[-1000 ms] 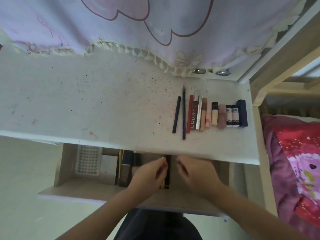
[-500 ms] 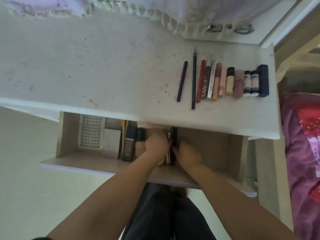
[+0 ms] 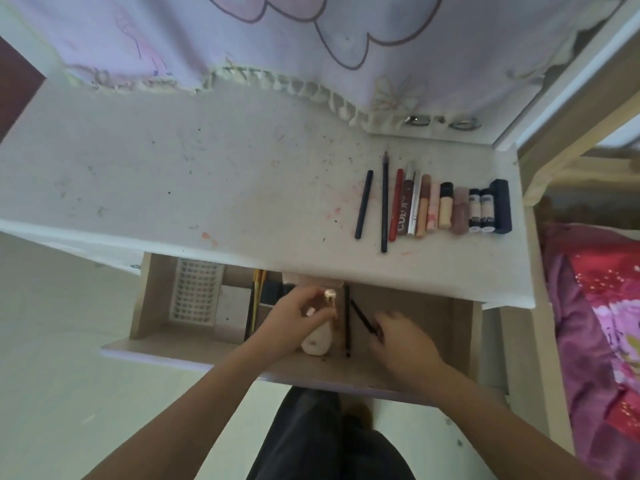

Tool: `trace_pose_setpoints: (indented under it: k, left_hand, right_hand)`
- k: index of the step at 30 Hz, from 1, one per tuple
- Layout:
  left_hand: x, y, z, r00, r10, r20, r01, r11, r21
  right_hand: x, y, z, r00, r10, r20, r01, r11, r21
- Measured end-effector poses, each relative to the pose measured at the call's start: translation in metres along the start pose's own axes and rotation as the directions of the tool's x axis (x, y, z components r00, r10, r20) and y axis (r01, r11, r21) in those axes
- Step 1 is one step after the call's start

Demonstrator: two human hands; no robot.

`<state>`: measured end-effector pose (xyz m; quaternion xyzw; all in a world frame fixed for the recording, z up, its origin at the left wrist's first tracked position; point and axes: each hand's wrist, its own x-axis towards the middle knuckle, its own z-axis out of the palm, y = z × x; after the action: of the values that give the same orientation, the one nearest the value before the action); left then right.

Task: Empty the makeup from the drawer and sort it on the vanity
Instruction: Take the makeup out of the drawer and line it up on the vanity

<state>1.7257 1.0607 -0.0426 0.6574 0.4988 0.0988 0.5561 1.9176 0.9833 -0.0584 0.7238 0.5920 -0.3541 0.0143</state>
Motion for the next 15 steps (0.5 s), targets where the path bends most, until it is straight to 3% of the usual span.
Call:
trace_pose_setpoints:
  k: [3,7,10,15]
  left_hand:
    - [-0.002,0.039,-0.043,0.995,0.098,-0.035,-0.103,0.981,-0.165]
    - [0.049,0.083,-0.083,0.976,0.107,-0.188,-0.119,0.991,-0.053]
    - [0.103,0.099,-0.087,0.967,0.048,-0.25,-0.026,0.995,0.093]
    - [0.157,0.099,-0.067,0.97,0.006,-0.244,0.069,0.952,0.298]
  right_hand:
    - [-0.01,-0.013,-0.044,0.995,-0.083,-0.058,0.091,0.985,0.148]
    - [0.03,-0.053,-0.106,0.953,-0.064,-0.298,0.167,0.928,0.334]
    - [0.08,-0.082,-0.128,0.929,-0.012,-0.37,0.144,0.933,0.329]
    - [0.13,-0.091,-0.121,0.924,0.07,-0.376,-0.029,0.993,0.112]
